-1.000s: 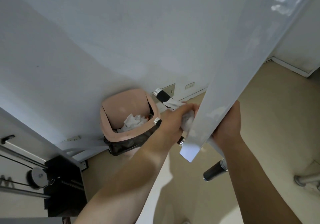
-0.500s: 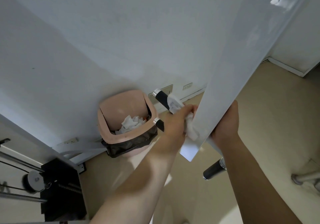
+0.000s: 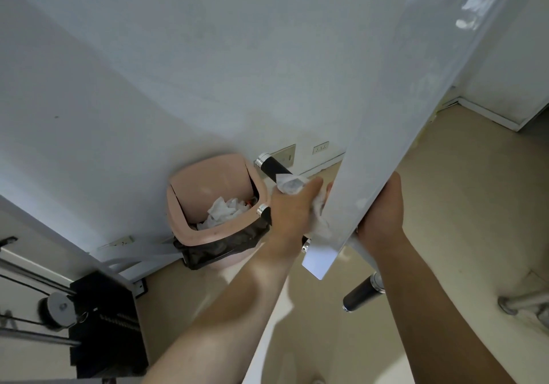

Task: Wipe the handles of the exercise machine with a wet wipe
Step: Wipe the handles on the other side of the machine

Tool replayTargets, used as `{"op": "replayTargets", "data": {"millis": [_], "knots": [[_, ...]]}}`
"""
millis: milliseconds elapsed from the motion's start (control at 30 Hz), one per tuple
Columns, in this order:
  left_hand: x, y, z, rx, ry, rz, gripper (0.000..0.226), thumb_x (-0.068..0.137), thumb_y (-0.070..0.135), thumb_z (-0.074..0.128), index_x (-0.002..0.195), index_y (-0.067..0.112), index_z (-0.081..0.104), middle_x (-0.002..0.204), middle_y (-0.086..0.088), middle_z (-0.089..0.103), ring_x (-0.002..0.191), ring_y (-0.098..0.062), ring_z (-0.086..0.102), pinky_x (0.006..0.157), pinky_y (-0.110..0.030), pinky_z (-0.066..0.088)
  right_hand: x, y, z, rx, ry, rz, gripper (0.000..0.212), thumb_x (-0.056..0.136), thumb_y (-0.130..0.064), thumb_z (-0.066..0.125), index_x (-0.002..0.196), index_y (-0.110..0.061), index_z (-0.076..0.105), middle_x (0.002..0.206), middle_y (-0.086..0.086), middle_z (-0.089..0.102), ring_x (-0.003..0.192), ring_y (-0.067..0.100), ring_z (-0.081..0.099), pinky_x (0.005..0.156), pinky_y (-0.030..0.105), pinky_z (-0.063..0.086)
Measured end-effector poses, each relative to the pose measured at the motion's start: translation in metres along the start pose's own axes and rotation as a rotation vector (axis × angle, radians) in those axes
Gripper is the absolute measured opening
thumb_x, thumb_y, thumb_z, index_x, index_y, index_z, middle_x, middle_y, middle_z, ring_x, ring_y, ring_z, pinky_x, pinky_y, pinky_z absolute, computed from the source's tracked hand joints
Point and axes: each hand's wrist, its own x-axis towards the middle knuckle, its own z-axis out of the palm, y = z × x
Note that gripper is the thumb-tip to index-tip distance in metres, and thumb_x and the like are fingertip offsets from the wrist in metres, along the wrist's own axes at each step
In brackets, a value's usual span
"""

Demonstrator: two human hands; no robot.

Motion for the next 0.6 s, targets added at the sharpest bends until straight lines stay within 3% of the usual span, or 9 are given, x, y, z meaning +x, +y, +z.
{"op": "replayTargets", "data": {"millis": [67,167,233,333,433,500,567,600], "knots": [[0.003,0.007,-0.008,0.013,0.039,0.037,0.051,0.071,0.037,0.087,0.106,0.006,0.066,0.096,-0.002,0.077,0.084,-0.015,0.075,0.079,-0.031,0.060,0.001,-0.001,-0.003,-0.015,0.040,0.008,0.029,0.074,-0.046,0.056,0.072,-0.018,0.048,0.074,0.005,0.046,0.080,0.028,0.040,0.072,0.044,0.035],[0.003,0.015,-0.018,0.109,0.158,0.011,0.073,0.053,0.061,0.088,0.106,0.022,0.059,0.104,0.000,0.074,0.096,-0.018,0.074,0.092,-0.043,0.059,-0.004,-0.001,-0.002,-0.002,-0.020,0.015,0.027,0.077,-0.041,0.053,0.071,-0.016,0.048,0.072,0.008,0.045,0.071,0.026,0.042,0.067,0.039,0.036],[0.002,0.020,-0.027,0.178,0.181,0.028,0.063,0.060,0.062,0.088,0.099,0.017,0.065,0.095,0.000,0.075,0.090,-0.017,0.074,0.088,-0.040,0.060,-0.008,-0.004,-0.001,-0.030,-0.112,0.006,0.032,0.077,-0.038,0.050,0.079,-0.006,0.050,0.080,0.018,0.047,0.072,0.031,0.046,0.068,0.042,0.040],[0.000,0.034,-0.044,0.251,0.243,0.094,0.059,0.072,0.056,0.085,0.090,0.002,0.068,0.080,-0.004,0.070,0.076,-0.019,0.068,0.073,-0.033,0.055,-0.004,-0.014,-0.005,-0.130,-0.223,-0.004,0.051,0.079,-0.035,0.054,0.111,0.005,0.056,0.107,0.025,0.048,0.087,0.037,0.050,0.081,0.050,0.040],[-0.003,0.054,-0.051,0.332,0.106,0.186,0.055,0.076,0.051,0.084,0.084,-0.001,0.067,0.072,-0.004,0.066,0.064,-0.013,0.062,0.061,-0.027,0.052,0.009,-0.028,-0.001,-0.254,-0.311,0.093,0.057,0.091,-0.031,0.051,0.133,0.008,0.050,0.119,0.020,0.050,0.091,0.031,0.056,0.084,0.045,0.046],[-0.006,0.070,-0.048,0.427,-0.055,0.271,0.063,0.076,0.056,0.080,0.084,-0.005,0.064,0.071,-0.014,0.065,0.065,-0.014,0.060,0.062,-0.037,0.052,0.021,-0.035,0.010,-0.435,-0.395,0.086,0.043,0.099,-0.027,0.052,0.134,-0.002,0.055,0.121,0.015,0.057,0.099,0.029,0.057,0.088,0.048,0.049],[-0.007,0.086,-0.042,0.522,-0.117,0.299,0.069,0.084,0.064,0.068,0.085,-0.004,0.061,0.078,-0.021,0.064,0.069,-0.020,0.060,0.068,-0.045,0.053,0.032,-0.045,0.026,-0.558,-0.474,0.114,0.044,0.097,-0.031,0.057,0.136,-0.010,0.057,0.118,0.010,0.066,0.100,0.024,0.063,0.086,0.042,0.056],[-0.008,0.094,-0.039,0.579,-0.113,0.287,0.064,0.092,0.066,0.057,0.084,0.003,0.060,0.078,-0.017,0.062,0.070,-0.019,0.058,0.069,-0.043,0.050,0.036,-0.050,0.034,-0.578,-0.518,0.189,0.056,0.088,-0.038,0.068,0.135,-0.010,0.056,0.112,0.010,0.069,0.095,0.023,0.068,0.079,0.037,0.058]]}}
